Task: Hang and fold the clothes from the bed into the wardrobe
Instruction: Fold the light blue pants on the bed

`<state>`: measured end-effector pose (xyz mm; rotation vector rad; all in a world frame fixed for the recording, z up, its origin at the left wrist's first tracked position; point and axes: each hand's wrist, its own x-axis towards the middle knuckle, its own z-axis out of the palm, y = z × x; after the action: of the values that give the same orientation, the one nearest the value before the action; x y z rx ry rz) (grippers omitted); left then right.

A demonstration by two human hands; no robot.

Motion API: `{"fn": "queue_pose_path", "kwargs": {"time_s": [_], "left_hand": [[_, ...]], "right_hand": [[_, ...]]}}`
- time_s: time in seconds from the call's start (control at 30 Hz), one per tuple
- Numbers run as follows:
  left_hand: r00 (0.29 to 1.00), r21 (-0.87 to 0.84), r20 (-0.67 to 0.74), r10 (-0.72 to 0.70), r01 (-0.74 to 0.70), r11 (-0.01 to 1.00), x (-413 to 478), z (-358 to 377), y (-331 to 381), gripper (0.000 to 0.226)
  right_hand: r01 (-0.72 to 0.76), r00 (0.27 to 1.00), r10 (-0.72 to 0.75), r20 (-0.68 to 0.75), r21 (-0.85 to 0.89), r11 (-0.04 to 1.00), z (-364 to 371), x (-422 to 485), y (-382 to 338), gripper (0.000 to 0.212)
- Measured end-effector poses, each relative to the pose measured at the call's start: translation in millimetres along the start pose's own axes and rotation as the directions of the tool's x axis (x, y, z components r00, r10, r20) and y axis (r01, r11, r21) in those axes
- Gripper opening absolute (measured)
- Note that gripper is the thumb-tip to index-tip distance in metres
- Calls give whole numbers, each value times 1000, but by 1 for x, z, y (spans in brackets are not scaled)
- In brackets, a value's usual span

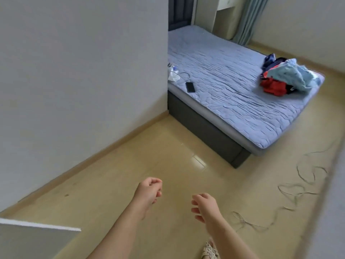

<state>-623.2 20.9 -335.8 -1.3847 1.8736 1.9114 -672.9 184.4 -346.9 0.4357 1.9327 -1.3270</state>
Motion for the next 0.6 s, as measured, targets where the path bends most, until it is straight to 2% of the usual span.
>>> {"fn": "queue_pose_path", "kwargs": {"time_s": [0.27, 0.6], "left_hand": [[973, 214, 222, 57, -106, 971, 9, 176, 61, 12], [935, 368, 350, 63, -199, 908, 10, 343, 134, 17]], "right_hand": [[14, 985, 30, -172, 249, 968, -169, 43, -1, 10], [35, 952, 119, -281, 489, 872, -330, 88, -18, 12]]}}
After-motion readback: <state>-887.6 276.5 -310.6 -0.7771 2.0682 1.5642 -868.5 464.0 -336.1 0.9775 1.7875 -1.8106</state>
